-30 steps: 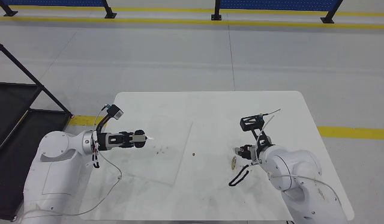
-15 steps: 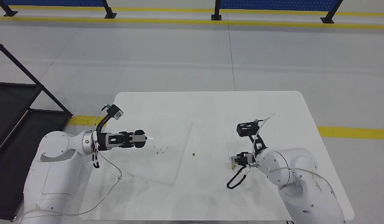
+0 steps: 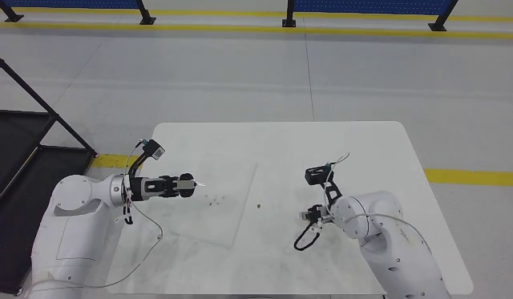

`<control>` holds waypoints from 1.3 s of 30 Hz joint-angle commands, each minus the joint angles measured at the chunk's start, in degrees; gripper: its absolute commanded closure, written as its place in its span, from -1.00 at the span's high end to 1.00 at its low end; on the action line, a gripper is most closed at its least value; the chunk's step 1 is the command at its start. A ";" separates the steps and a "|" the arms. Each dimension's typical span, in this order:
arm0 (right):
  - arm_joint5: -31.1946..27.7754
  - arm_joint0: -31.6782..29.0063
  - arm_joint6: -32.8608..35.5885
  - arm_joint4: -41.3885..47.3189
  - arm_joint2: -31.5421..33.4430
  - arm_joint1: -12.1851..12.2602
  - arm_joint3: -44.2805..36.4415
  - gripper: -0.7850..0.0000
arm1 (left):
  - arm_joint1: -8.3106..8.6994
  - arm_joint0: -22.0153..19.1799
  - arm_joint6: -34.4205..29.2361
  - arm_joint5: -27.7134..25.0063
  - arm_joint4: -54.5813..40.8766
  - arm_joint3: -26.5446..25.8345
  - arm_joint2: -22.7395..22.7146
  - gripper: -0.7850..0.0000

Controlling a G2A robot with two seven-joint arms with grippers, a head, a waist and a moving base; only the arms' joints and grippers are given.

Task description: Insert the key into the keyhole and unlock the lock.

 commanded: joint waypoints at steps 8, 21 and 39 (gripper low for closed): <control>0.00 0.27 0.00 -0.91 -2.37 -0.33 1.59 1.00 | 0.00 0.00 0.00 0.00 0.00 0.00 0.00 -1.00; 0.00 2.44 0.00 -0.42 -5.33 -0.96 5.10 0.48 | 0.00 0.00 0.00 0.00 0.00 0.00 0.00 -1.00; 0.00 4.86 0.00 -0.62 -6.35 -2.23 9.39 -0.04 | 0.00 0.00 0.00 0.00 0.00 0.00 0.00 -1.00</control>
